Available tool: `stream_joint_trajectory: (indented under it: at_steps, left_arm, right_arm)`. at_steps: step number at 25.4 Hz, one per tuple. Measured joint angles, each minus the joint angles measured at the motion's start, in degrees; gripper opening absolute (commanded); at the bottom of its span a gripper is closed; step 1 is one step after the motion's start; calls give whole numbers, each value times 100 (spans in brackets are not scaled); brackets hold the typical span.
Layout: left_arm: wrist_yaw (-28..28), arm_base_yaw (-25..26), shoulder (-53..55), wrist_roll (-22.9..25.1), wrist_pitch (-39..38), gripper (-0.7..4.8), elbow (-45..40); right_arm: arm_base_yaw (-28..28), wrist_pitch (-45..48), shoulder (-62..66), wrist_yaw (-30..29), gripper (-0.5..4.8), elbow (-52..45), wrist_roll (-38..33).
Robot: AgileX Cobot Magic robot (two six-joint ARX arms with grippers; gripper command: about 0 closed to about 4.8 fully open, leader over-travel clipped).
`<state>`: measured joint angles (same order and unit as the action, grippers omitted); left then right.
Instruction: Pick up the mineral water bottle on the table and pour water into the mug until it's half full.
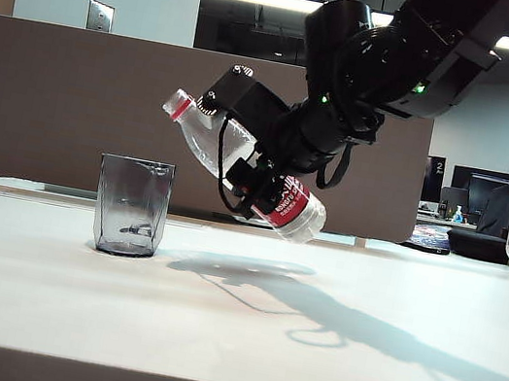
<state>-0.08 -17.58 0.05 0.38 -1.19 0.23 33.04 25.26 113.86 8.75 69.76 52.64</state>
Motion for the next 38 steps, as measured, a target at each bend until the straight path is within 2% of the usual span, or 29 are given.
stream_joint_trajectory:
  at_steps: [3,11,17,27,38]
  left_arm:
    - [0,0,0,0,0,-5,0]
    - [0,0,0,0,0,-5,0]
    - [0,-2,0,0,0,-5,0]
    - [0,-2,0,0,0,-5,0]
    - [0,-2,0,0,0,-5,0]
  right_arm:
    - [-2,15,0,2,292,-2,404]
    - [0,321,15,4,293,13,793]
    - [15,306,402,173,293,511,968]
    - [55,179,426,162,293,636,1755]
    - [57,179,426,354,294,636,2122]
